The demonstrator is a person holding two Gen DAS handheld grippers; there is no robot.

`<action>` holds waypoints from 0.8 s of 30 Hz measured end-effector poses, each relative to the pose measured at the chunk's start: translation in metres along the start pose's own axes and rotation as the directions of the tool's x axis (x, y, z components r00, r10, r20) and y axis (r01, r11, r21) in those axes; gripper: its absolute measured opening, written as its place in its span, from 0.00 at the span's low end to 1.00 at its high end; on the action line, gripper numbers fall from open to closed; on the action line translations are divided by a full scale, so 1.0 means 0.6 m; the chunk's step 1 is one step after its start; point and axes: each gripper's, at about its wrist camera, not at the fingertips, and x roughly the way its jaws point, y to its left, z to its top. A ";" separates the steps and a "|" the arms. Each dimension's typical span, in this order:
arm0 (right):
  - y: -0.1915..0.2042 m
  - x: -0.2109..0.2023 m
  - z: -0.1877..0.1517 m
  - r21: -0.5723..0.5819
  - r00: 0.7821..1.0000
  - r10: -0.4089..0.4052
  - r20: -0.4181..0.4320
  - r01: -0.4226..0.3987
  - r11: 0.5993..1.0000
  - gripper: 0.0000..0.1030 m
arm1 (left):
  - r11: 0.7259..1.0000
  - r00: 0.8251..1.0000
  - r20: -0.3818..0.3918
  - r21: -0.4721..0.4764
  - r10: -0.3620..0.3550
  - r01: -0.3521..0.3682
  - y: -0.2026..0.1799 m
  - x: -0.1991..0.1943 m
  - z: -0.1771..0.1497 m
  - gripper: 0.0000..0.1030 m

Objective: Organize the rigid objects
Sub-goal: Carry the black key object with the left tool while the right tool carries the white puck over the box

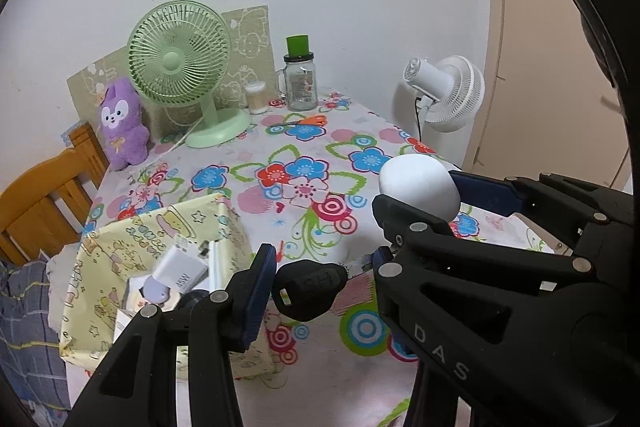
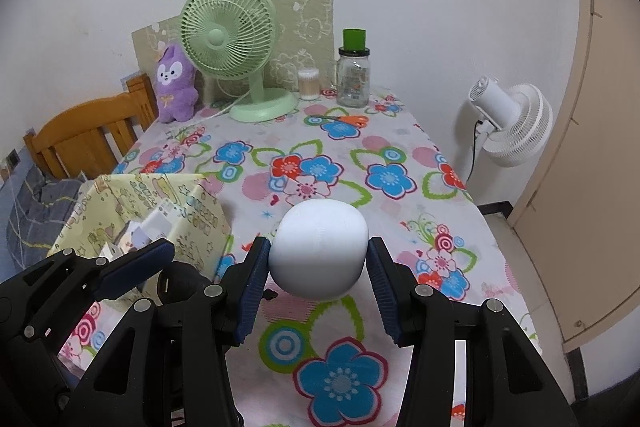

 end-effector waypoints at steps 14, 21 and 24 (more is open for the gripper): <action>0.054 0.017 0.023 -0.027 1.000 0.027 -0.004 -0.027 0.999 0.51 | 0.999 1.000 0.002 -0.034 0.025 -0.025 0.059 -0.002 0.002 0.50; 0.087 0.031 0.032 -0.049 0.999 0.051 -0.015 -0.051 0.997 0.51 | 0.997 0.999 -0.006 -0.057 0.043 -0.043 0.094 0.001 -0.003 0.51; 0.102 0.037 0.035 -0.058 0.998 0.061 -0.019 -0.062 0.996 0.51 | 0.996 0.999 -0.009 -0.065 0.053 -0.053 0.108 0.001 -0.006 0.51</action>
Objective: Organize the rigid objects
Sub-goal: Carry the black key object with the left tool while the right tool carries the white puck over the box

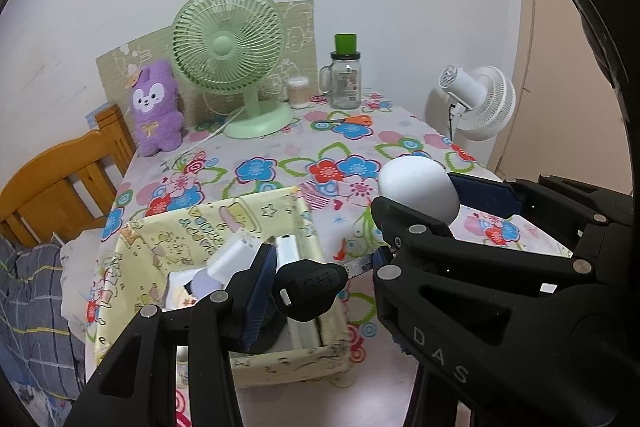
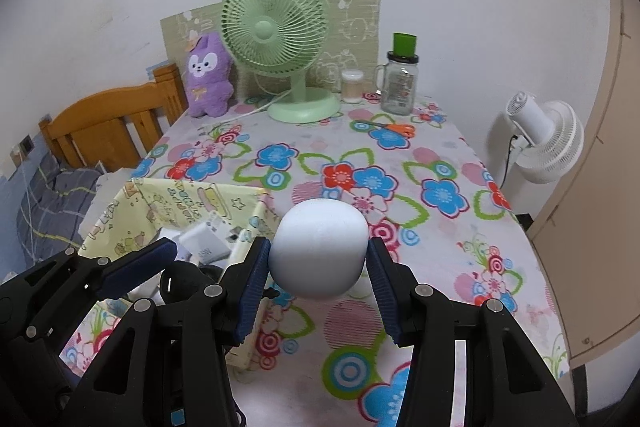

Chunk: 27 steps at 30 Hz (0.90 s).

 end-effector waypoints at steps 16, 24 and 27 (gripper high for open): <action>0.071 0.037 0.007 -0.055 0.998 0.059 -0.037 -0.061 0.997 0.51 | 0.997 0.998 -0.038 -0.056 0.041 -0.043 0.070 0.017 -0.021 0.49; 0.104 0.067 0.002 -0.076 0.994 0.081 -0.076 -0.087 0.993 0.51 | 0.995 0.996 -0.069 -0.081 0.050 -0.056 0.102 0.034 -0.040 0.49; 0.117 0.079 -0.002 -0.086 0.992 0.089 -0.092 -0.097 0.992 0.51 | 0.994 0.995 -0.084 -0.094 0.050 -0.057 0.113 0.039 -0.049 0.49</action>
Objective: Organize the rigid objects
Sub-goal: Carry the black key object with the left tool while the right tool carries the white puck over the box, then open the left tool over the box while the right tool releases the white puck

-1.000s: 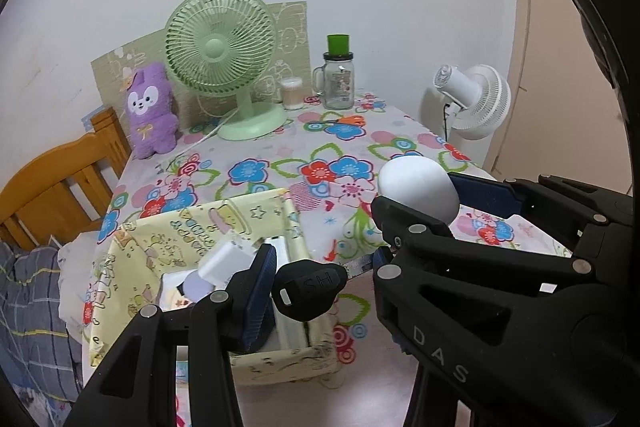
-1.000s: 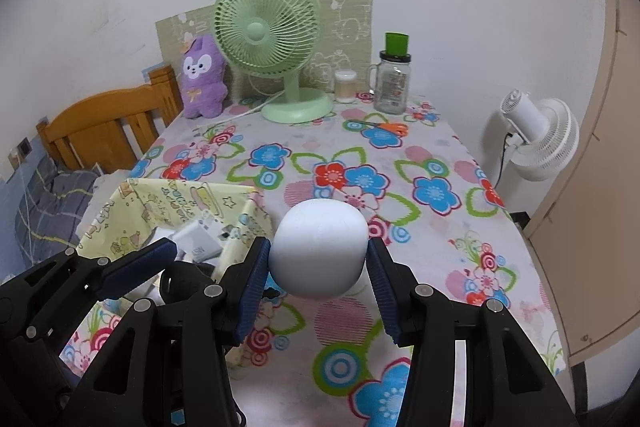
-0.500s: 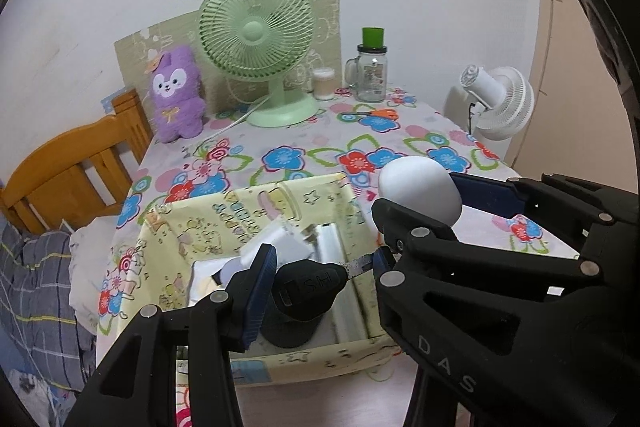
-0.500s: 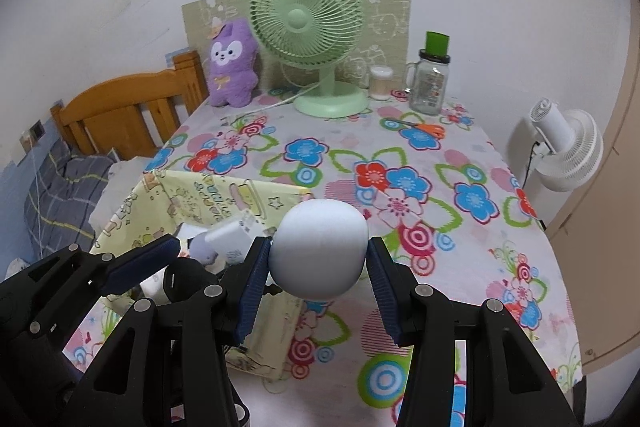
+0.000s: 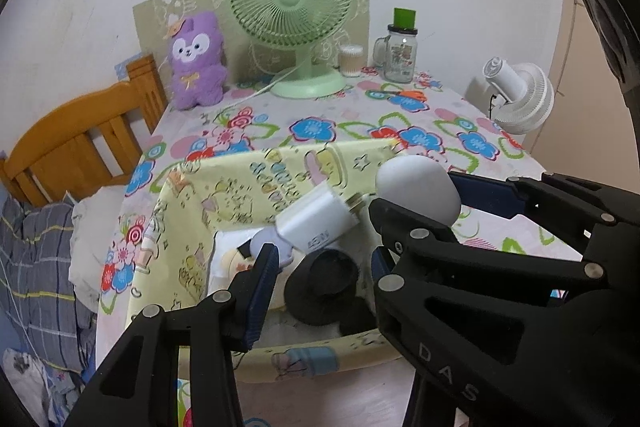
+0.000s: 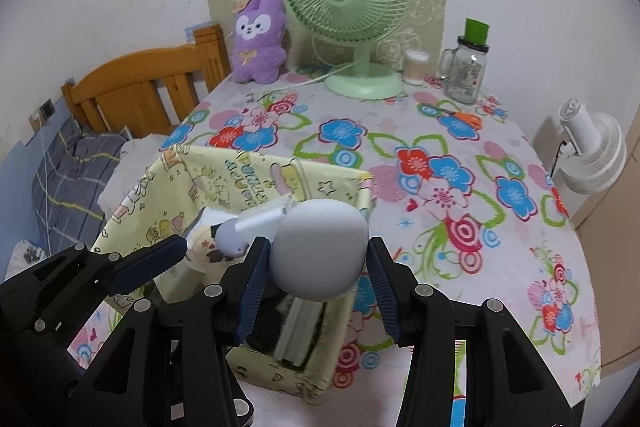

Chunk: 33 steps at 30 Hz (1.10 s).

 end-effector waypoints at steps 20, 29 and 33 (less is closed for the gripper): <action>0.050 0.051 0.004 -0.017 0.996 0.075 -0.058 -0.076 0.997 0.51 | 0.999 0.998 -0.060 -0.028 0.016 -0.018 0.050 0.020 -0.010 0.82; 0.055 0.064 -0.001 0.004 0.986 0.130 -0.105 -0.131 0.991 0.52 | 0.999 0.998 -0.051 -0.020 0.032 -0.033 0.052 0.017 -0.016 0.85; 0.054 0.057 -0.001 0.005 0.987 0.129 -0.093 -0.129 0.992 0.54 | 0.999 0.999 -0.039 -0.019 0.037 -0.038 0.050 0.010 -0.015 0.85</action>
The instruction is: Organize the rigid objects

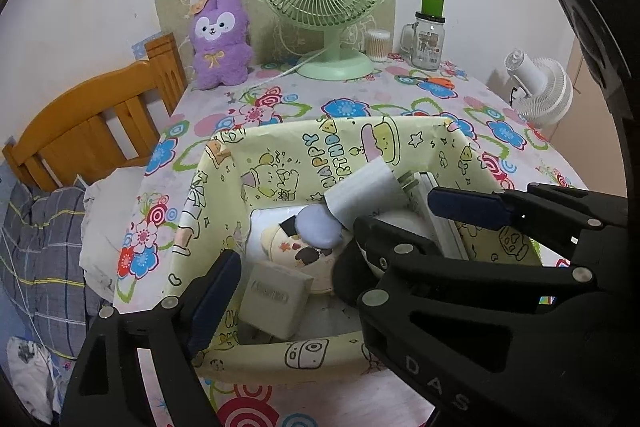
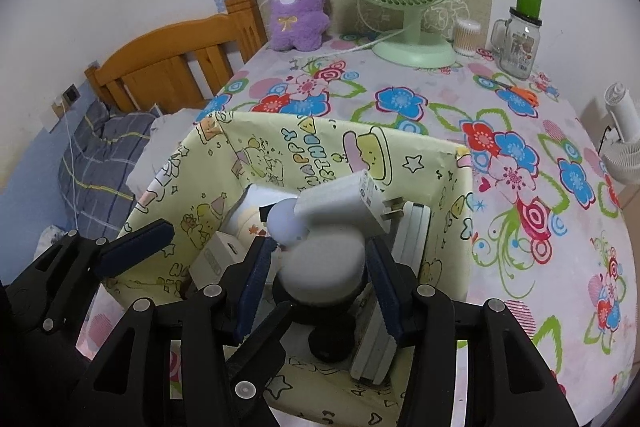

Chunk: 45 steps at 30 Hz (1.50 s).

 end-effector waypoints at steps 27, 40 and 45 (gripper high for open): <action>-0.078 -0.091 -0.016 0.070 0.979 -0.170 0.109 0.163 0.984 0.84 | 0.999 0.998 0.054 0.015 -0.039 0.038 -0.082 -0.028 0.025 0.85; -0.157 -0.125 -0.033 0.148 0.961 -0.250 0.113 0.233 0.961 0.85 | 0.997 0.996 0.053 0.031 -0.069 0.067 -0.138 -0.025 0.041 0.86; -0.182 -0.148 -0.041 0.162 0.951 -0.281 0.130 0.260 0.952 0.85 | 0.997 0.996 0.056 0.036 -0.064 0.062 -0.157 -0.029 0.046 0.86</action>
